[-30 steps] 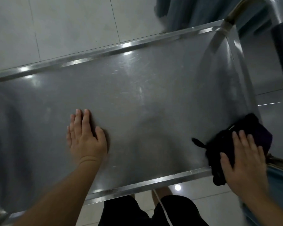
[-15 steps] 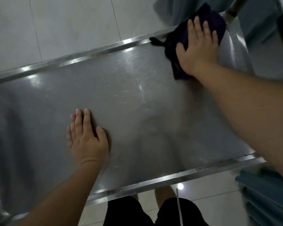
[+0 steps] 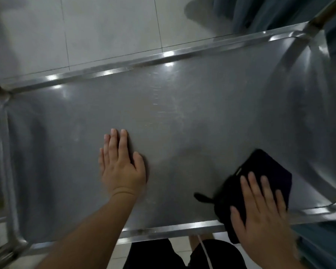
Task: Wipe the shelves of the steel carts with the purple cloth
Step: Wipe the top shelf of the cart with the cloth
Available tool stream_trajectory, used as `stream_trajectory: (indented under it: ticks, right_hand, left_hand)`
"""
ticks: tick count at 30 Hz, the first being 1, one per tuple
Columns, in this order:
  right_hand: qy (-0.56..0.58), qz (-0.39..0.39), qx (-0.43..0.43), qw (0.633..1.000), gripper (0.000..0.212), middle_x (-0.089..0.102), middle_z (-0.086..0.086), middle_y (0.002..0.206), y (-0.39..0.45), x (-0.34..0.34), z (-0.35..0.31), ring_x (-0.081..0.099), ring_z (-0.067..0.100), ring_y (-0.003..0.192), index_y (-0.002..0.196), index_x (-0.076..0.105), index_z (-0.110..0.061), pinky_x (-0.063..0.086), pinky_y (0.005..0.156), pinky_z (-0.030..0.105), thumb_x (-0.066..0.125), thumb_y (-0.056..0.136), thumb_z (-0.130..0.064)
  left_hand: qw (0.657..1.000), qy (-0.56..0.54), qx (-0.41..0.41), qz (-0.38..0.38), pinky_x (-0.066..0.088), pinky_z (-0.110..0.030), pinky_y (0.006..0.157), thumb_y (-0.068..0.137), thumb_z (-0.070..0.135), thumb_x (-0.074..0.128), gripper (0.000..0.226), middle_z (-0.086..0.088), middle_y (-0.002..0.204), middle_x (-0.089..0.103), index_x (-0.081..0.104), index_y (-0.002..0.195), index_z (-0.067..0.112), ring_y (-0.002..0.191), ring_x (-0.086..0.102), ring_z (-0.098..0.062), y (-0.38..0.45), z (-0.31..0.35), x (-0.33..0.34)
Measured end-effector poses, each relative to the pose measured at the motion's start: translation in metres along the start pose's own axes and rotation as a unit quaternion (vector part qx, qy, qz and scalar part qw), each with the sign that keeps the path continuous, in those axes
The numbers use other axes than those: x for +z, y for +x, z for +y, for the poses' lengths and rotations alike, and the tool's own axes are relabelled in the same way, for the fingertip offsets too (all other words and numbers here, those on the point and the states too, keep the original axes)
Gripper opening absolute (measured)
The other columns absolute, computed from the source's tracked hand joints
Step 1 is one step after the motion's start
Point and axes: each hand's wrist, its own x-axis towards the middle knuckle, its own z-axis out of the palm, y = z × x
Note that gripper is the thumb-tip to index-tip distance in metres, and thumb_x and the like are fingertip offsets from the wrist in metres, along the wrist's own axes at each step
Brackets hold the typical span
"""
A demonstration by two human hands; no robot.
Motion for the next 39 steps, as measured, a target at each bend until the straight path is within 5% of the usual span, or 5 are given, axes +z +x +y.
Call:
stream_trajectory:
  ticks: [9, 15, 24, 29, 39]
  right_hand:
    - [0.039, 0.074, -0.002, 0.996, 0.074, 0.031, 0.006, 0.169, 0.225, -0.029, -0.056, 0.024, 0.029, 0.157, 0.162, 0.034, -0.017, 0.013, 0.128, 0.054, 0.043, 0.097, -0.051]
    - [0.055, 0.045, 0.082, 0.994, 0.081, 0.002, 0.001, 0.176, 0.359, -0.06, -0.086, -0.002, 0.028, 0.161, 0.168, 0.008, -0.02, -0.001, 0.129, 0.052, 0.019, 0.096, -0.057]
    - [0.034, 0.065, -0.04, 0.996, 0.074, 0.024, 0.003, 0.172, 0.152, -0.018, -0.102, 0.018, 0.027, 0.159, 0.165, 0.028, -0.018, 0.015, 0.127, 0.054, 0.045, 0.098, -0.043]
    - [0.024, -0.03, -0.082, 0.996, 0.082, 0.015, -0.001, 0.174, -0.001, 0.016, -0.114, 0.015, 0.027, 0.16, 0.166, 0.022, -0.021, 0.013, 0.128, 0.056, 0.052, 0.094, -0.047]
    - [0.031, 0.02, -0.038, 0.999, 0.071, 0.023, -0.002, 0.172, 0.238, -0.027, -0.184, 0.018, 0.024, 0.159, 0.164, 0.029, -0.022, 0.006, 0.129, 0.05, 0.035, 0.099, -0.049]
  left_hand:
    - [1.0, 0.004, 0.004, -0.018, 0.003, -0.041, 0.132, 0.101, 0.045, 0.033, 0.072, 0.0, 0.177, 0.015, 0.022, 0.169, 0.026, 0.164, 0.006, -0.019, -0.001, -0.002, 0.001]
    - [1.0, 0.0, 0.001, -0.009, 0.005, -0.041, 0.132, 0.1, 0.044, 0.034, 0.072, 0.0, 0.177, 0.017, 0.023, 0.169, 0.026, 0.164, 0.009, -0.019, 0.003, -0.004, 0.002]
    - [1.0, -0.014, 0.003, -0.008, 0.005, -0.042, 0.132, 0.098, 0.043, 0.038, 0.073, 0.0, 0.176, 0.02, 0.026, 0.168, 0.025, 0.163, 0.011, -0.02, -0.001, -0.003, 0.0]
    - [0.999, -0.033, 0.005, -0.019, 0.003, -0.042, 0.132, 0.097, 0.044, 0.037, 0.074, 0.0, 0.176, 0.02, 0.028, 0.168, 0.025, 0.163, 0.011, -0.019, -0.001, -0.003, -0.002]
    - [0.999, -0.037, 0.017, -0.027, 0.005, -0.045, 0.132, 0.101, 0.041, 0.036, 0.071, -0.005, 0.176, 0.02, 0.027, 0.168, 0.02, 0.163, 0.013, -0.025, 0.0, -0.005, -0.005]
